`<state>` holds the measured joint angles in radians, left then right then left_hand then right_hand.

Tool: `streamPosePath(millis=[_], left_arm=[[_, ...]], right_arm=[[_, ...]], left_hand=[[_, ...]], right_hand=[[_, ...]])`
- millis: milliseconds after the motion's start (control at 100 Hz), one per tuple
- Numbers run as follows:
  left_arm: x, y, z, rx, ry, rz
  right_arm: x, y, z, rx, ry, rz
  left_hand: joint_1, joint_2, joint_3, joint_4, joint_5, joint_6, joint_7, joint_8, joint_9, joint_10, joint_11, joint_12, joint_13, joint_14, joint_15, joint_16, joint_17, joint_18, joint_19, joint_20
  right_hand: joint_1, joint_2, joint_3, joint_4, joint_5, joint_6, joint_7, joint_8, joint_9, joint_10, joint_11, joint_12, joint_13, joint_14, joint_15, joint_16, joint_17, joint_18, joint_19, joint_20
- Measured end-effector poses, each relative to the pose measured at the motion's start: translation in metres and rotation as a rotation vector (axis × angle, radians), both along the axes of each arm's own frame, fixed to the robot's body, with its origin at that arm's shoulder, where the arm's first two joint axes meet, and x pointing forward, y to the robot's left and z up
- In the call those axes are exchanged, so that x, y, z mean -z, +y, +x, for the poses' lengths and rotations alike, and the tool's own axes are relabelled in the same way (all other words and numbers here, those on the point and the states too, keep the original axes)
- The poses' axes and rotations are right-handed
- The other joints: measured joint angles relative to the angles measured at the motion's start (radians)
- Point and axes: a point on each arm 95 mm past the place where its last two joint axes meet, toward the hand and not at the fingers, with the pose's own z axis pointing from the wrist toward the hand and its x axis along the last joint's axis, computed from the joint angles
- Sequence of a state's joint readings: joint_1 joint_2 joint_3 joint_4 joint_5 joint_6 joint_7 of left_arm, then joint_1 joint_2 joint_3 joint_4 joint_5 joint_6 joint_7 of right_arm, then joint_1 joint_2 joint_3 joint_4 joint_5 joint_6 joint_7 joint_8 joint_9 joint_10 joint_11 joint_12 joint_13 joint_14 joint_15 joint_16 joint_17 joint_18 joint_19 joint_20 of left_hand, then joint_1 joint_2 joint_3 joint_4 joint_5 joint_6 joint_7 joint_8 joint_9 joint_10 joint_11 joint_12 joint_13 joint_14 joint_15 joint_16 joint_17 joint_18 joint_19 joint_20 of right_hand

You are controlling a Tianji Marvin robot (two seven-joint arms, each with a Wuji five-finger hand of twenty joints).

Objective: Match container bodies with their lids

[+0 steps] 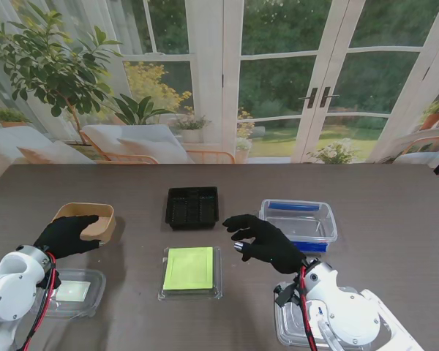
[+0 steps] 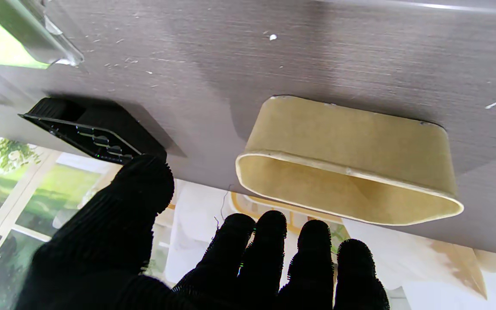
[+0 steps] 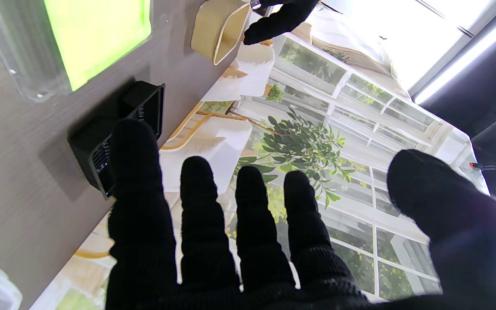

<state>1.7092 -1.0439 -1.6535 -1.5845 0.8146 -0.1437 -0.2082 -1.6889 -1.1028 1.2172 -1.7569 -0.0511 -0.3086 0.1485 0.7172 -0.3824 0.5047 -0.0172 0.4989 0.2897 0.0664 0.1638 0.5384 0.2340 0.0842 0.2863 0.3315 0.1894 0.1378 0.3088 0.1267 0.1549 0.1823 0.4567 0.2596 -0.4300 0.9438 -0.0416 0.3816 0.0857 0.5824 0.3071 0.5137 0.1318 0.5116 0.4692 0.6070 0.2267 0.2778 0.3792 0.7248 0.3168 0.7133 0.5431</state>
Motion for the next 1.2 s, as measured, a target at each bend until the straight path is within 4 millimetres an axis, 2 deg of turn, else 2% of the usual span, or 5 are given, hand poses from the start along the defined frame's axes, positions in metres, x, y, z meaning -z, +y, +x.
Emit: streamPosePath(millis=[320,360,470,1100,1200], left_arm=[[-0.001,0.008,0.013,0.053,0.049,0.058],[-0.001,0.008,0.015,0.057,0.049,0.063],[0.002,0.008,0.020,0.067,0.058,0.069],[0.023,0.014,0.032,0.076,0.117,0.112],[0.026,0.016,0.035,0.075,0.128,0.114]], right_arm=[[0.003,0.004,-0.002,-0.018,0.017,0.000],[0.003,0.004,-0.002,-0.018,0.019,0.000],[0.003,0.004,-0.002,-0.020,0.024,-0.001],[0.004,0.004,-0.003,-0.030,0.044,-0.003],[0.005,0.004,-0.003,-0.030,0.049,-0.001]], left_hand=[[-0.011,-0.010,0.036,0.000,-0.014,0.006,-0.005,0.000,-0.030,-0.004,-0.003,0.000,-0.020,-0.009,-0.001,0.000,-0.005,-0.005,0.000,-0.011],[-0.011,-0.010,0.039,-0.019,-0.014,0.008,-0.005,0.000,-0.030,-0.004,-0.003,0.000,-0.020,-0.010,-0.001,0.000,-0.005,-0.005,0.000,-0.011],[-0.031,-0.010,0.045,-0.019,-0.014,0.008,-0.005,0.000,-0.030,-0.004,-0.003,0.000,-0.020,-0.010,-0.001,0.000,-0.007,-0.005,0.000,-0.011],[-0.022,-0.010,0.053,-0.019,-0.026,0.009,-0.008,0.000,-0.039,-0.007,-0.004,0.000,-0.020,-0.011,-0.001,0.000,-0.017,-0.006,-0.002,-0.011],[-0.022,-0.010,0.056,-0.019,-0.026,0.009,-0.008,0.000,-0.039,-0.007,-0.004,0.000,-0.020,-0.011,-0.001,0.000,-0.017,-0.006,-0.004,-0.011]], right_hand=[[0.000,0.014,0.000,0.000,0.000,0.001,0.000,0.000,0.000,0.001,0.000,0.000,0.000,0.000,0.000,0.000,0.000,0.000,0.000,0.001],[0.000,0.014,0.000,0.000,0.000,0.001,0.000,0.000,0.000,0.001,0.000,0.000,0.000,0.000,0.000,0.000,0.000,0.000,0.000,0.001],[0.000,0.014,0.000,0.000,0.001,0.001,0.000,0.000,0.000,0.001,0.000,0.000,0.000,0.000,0.000,0.000,0.000,0.000,0.000,0.001],[0.000,0.025,0.000,0.000,0.001,0.003,0.000,0.000,0.013,0.007,0.000,0.000,0.000,0.001,0.000,0.000,0.000,0.000,0.000,0.002],[0.000,0.025,0.000,0.000,0.001,0.003,0.000,0.000,0.023,0.025,0.020,0.000,0.000,0.001,0.000,0.000,0.000,0.000,0.000,0.002]])
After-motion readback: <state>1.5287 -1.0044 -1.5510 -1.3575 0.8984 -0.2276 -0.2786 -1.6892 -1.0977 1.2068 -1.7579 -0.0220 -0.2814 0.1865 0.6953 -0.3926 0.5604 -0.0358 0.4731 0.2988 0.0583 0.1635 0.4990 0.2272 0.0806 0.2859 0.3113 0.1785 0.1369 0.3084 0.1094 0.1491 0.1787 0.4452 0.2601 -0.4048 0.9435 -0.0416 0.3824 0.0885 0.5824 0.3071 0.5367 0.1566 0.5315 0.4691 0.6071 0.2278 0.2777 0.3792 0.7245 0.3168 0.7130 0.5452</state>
